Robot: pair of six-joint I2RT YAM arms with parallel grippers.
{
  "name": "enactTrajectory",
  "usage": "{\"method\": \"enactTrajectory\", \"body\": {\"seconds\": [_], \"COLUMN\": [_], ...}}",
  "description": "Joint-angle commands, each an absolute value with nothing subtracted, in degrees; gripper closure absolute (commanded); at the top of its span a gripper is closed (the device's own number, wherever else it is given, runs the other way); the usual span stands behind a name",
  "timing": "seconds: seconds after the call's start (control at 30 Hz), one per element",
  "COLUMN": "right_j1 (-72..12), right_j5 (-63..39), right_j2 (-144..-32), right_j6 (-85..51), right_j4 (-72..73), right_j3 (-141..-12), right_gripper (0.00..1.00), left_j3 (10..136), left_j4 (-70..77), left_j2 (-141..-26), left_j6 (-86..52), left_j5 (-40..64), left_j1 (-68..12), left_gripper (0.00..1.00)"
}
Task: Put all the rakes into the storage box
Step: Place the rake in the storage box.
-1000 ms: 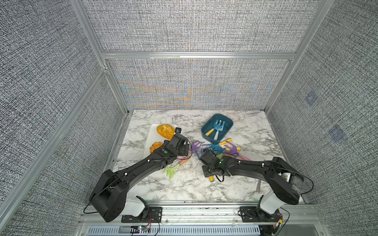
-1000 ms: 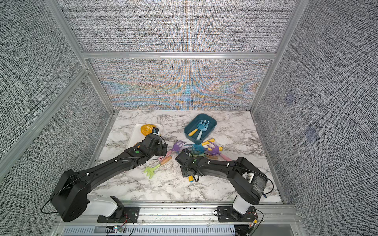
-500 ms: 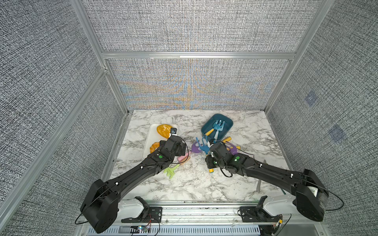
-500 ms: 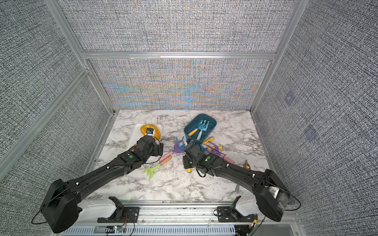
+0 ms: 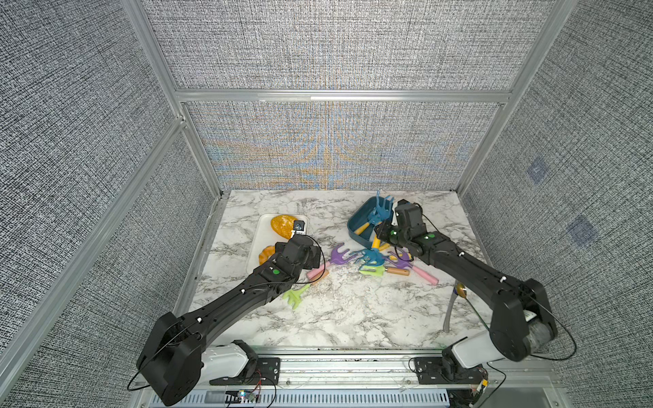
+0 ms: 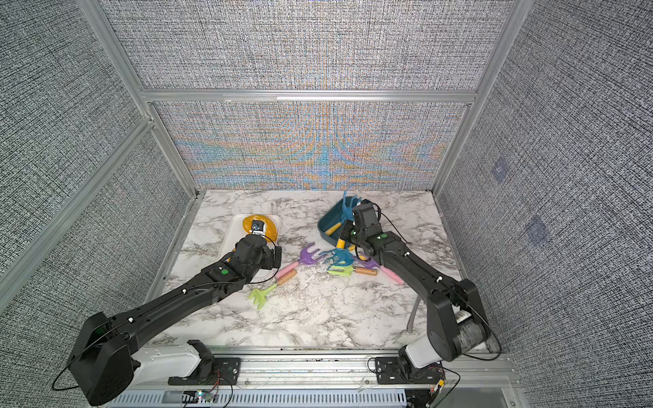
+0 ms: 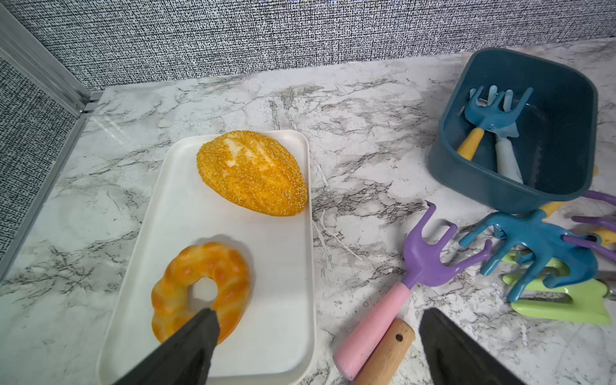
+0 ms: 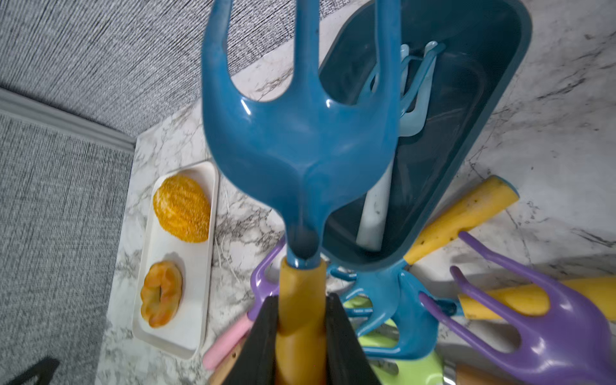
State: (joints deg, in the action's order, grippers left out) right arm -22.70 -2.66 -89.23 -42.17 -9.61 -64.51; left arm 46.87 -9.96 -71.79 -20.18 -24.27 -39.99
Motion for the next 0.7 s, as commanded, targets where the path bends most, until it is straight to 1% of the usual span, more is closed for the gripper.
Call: {"method": "enactTrajectory", "body": {"seconds": [0.0,0.1,0.3,0.67], "right_j1": [-21.29,-20.35,-19.91,-19.91], "right_j5": [-5.7,-7.16,-6.91,-7.02], "right_j2": [-93.73,-98.29,-105.61,-113.91], "right_j6": [-48.08,-51.67,-56.78,-62.24], "right_j4": [-7.71,-6.75,-7.01,-5.78], "right_j3": [-68.02,-70.98,-76.9,-83.26], "right_gripper": [1.0,1.0,1.0,1.0], "left_j3": [47.25,47.45,47.7,48.07], "left_j4": [-9.27,-9.4,-9.49,-9.84], "left_j2": [-71.9,-72.28,-72.93,-73.45], "left_j6": [-20.3,-20.17,-19.96,-19.72], "left_j5": [-25.05,-25.09,-25.13,-25.14], "left_j1": [-40.01,-39.99,-39.98,-39.99], "left_gripper": [0.01,0.01,0.01,0.01]}}
